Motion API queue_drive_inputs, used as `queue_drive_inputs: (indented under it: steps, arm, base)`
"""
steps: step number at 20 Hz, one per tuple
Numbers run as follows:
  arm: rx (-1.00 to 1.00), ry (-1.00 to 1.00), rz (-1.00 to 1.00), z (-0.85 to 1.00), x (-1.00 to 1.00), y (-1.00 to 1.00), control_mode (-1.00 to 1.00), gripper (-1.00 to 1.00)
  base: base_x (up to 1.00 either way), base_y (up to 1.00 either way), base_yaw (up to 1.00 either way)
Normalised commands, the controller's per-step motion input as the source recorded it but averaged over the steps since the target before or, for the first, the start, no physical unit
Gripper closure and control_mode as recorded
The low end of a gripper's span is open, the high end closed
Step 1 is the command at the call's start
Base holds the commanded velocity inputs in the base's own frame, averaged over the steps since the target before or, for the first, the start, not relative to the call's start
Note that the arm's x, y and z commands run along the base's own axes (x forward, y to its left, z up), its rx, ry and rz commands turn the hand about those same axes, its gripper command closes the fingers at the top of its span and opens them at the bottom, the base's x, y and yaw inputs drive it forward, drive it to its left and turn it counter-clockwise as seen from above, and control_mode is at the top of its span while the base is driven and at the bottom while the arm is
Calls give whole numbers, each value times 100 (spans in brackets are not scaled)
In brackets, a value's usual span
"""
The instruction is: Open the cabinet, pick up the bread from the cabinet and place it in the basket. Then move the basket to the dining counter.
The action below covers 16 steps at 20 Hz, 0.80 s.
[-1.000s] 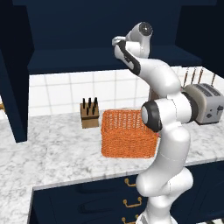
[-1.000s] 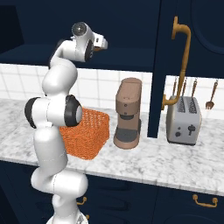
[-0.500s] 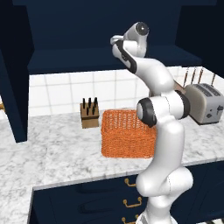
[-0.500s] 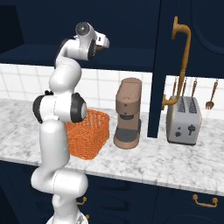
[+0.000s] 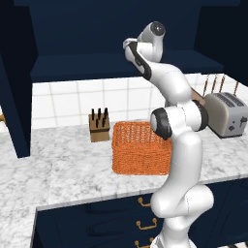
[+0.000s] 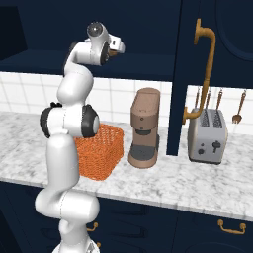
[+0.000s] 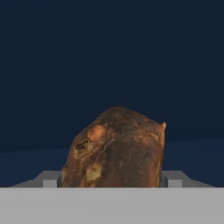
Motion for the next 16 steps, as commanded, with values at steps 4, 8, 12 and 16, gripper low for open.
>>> queue_drive_inputs:
  steps: [4,8,12,16]
  arm:
    - [0,-5,0,-27,-59,-6,-100,100]
    - [0,-9,0,-11,-98,-2,-100,100]
    - [0,-13,0,-3,-100,0,-100,100]
    - [0,-9,0,1,-100,0,-100,100]
  base:
    - [0,0,0]
    - [0,0,0]
    - [0,0,0]
    - [0,0,0]
